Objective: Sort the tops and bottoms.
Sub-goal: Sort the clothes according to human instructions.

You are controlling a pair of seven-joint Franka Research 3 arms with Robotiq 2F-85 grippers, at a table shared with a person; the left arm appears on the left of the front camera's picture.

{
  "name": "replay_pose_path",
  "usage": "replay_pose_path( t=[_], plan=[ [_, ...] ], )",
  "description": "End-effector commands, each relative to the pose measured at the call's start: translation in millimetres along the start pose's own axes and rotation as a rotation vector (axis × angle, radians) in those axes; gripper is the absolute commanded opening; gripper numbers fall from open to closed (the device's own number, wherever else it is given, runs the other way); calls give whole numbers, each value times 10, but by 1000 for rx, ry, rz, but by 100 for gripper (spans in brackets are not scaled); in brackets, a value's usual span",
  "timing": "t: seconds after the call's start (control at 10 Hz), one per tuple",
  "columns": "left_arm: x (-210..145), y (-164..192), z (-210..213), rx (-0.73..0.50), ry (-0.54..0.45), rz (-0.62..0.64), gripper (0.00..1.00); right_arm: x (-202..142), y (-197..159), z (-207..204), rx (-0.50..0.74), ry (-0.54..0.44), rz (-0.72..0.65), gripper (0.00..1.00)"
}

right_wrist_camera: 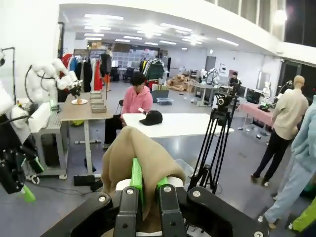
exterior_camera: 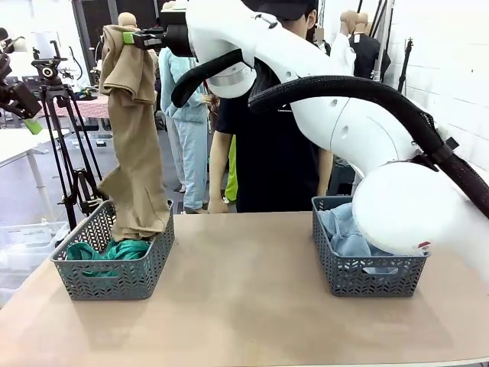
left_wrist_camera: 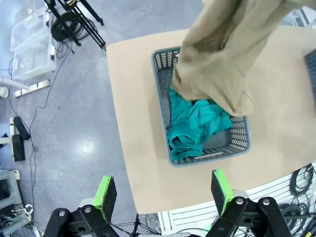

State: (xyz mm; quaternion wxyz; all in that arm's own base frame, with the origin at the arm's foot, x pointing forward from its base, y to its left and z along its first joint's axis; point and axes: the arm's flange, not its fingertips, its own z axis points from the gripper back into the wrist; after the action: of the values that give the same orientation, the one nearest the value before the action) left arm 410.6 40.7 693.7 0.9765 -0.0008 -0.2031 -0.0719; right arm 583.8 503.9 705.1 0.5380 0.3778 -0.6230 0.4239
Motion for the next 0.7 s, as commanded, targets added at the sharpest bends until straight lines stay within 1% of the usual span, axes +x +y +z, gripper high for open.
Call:
replay_pose_path(
  t=[0.0, 0.1, 0.2, 0.3, 0.5, 0.6],
  plan=[
    [-7, 26, 16, 2, -6, -3, 100, -263, -2, 58, 4, -63, -33, 0],
    [-7, 26, 16, 2, -6, -3, 100, -441, 52, 51, 32, -4, -60, 0],
    [-7, 26, 16, 2, -6, -3, 100, -512, 84, 78, 87, 70, -75, 0],
    [-7, 26, 16, 2, -6, -3, 100, -238, -39, -65, -2, -5, -43, 0],
    [-7, 26, 16, 2, -6, -3, 100, -238, -39, -65, -2, -5, -43, 0],
    [-7, 26, 16, 2, -6, -3, 100, -390, -35, -126, 25, 24, -54, 0]
  ],
)
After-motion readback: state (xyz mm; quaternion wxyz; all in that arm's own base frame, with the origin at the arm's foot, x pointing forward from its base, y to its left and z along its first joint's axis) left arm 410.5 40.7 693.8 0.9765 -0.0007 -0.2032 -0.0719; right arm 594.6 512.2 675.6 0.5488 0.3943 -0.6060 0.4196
